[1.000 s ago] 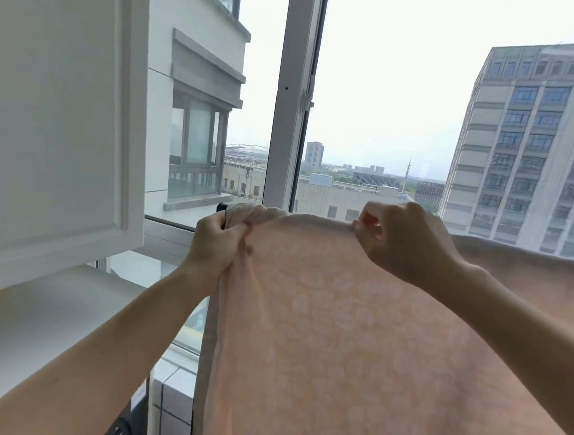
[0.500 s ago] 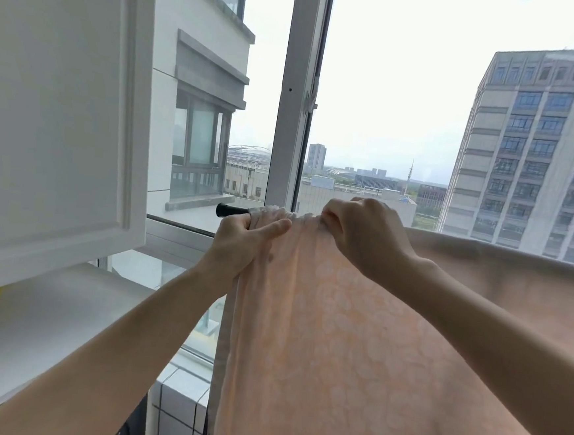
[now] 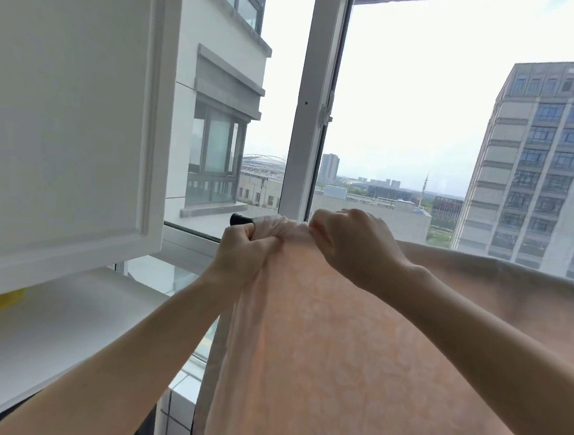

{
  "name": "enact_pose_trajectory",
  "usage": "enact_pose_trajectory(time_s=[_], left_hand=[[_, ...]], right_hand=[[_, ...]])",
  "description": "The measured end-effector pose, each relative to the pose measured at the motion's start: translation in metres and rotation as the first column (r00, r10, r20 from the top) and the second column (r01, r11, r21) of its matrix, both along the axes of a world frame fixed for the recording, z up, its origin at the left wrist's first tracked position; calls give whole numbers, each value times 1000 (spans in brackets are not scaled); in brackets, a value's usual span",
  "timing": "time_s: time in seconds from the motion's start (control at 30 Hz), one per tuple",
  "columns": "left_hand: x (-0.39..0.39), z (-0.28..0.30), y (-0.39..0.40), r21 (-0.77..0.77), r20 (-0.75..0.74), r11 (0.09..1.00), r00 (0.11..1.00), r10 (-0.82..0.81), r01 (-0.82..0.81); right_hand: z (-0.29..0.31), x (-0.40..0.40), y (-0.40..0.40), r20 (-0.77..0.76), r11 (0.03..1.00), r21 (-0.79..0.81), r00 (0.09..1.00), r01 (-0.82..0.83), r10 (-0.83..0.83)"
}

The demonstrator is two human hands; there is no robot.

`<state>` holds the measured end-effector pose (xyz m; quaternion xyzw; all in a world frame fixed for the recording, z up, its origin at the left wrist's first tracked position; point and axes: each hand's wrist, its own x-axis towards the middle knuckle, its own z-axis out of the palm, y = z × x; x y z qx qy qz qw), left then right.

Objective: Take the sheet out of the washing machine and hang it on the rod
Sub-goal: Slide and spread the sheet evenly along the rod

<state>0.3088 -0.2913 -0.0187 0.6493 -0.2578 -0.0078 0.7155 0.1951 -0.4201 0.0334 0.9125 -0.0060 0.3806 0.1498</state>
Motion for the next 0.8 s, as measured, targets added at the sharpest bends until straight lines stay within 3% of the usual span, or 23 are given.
enact_pose_trajectory(time_s=[0.2,0.3,0.43,0.6,0.8], left_hand=[[2,-3,-2,-34,58,999,998,26,-24],[0,-3,-5,-72,12,997,1000,-20,20],[-3,-1,-8,-50,-13,998,999,-42,41],[0,3,-6,-61,-20,993,995,-98,97],[11,6,0,-78,59,996,998,-25,30]], right_hand=[[4,-39,-26,-6,994,61,996,92,-92],[3,-50,-36,-10,989,130,998,69,-69],[1,-48,-34,56,996,45,996,71,-73],[-1,-33,-26,53,996,80,998,33,-37],[2,-6,-5,23,999,36,999,32,-33]])
